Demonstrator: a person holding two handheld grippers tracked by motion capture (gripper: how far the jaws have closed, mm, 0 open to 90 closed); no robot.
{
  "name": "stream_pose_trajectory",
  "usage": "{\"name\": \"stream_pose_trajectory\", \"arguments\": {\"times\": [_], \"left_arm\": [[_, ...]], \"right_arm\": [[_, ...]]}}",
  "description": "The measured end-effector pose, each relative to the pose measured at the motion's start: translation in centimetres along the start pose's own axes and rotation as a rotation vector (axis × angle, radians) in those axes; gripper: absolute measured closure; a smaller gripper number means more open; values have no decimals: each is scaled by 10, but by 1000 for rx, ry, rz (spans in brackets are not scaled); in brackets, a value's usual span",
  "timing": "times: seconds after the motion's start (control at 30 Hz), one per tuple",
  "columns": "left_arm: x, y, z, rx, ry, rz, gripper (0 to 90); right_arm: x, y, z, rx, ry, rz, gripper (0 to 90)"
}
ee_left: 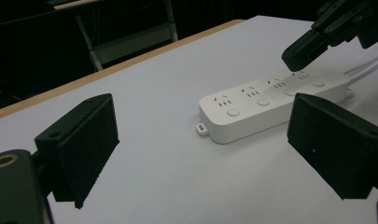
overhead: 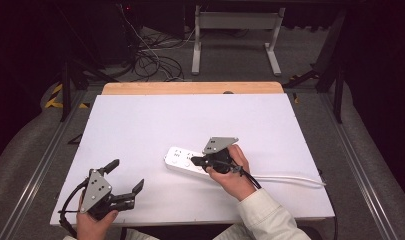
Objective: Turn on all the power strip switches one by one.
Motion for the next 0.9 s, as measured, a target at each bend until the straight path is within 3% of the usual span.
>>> {"name": "stream_pose_trajectory", "arguments": {"times": [0.17,0.6,0.9], "left_arm": [[0,0,0,1,-3,0,90],[0,0,0,-2,3,3,90],[0,0,0,-1,-3,1,90]], "right_arm": [[7,-5,-1,9,-8,6,900],[4,-34,-5,17,18,-77,900],[-2,-44,-6,10,28,-118,900]]}}
Point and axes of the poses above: each handheld gripper's, and its own axes: y roughly backward along the jaws, x roughly out of its top, z roughly to its right, the point moved 8 cm from there along -y, roughly forward along the jaws, and after that the axes turned 14 degrees about -x, right-handed, at the moved point
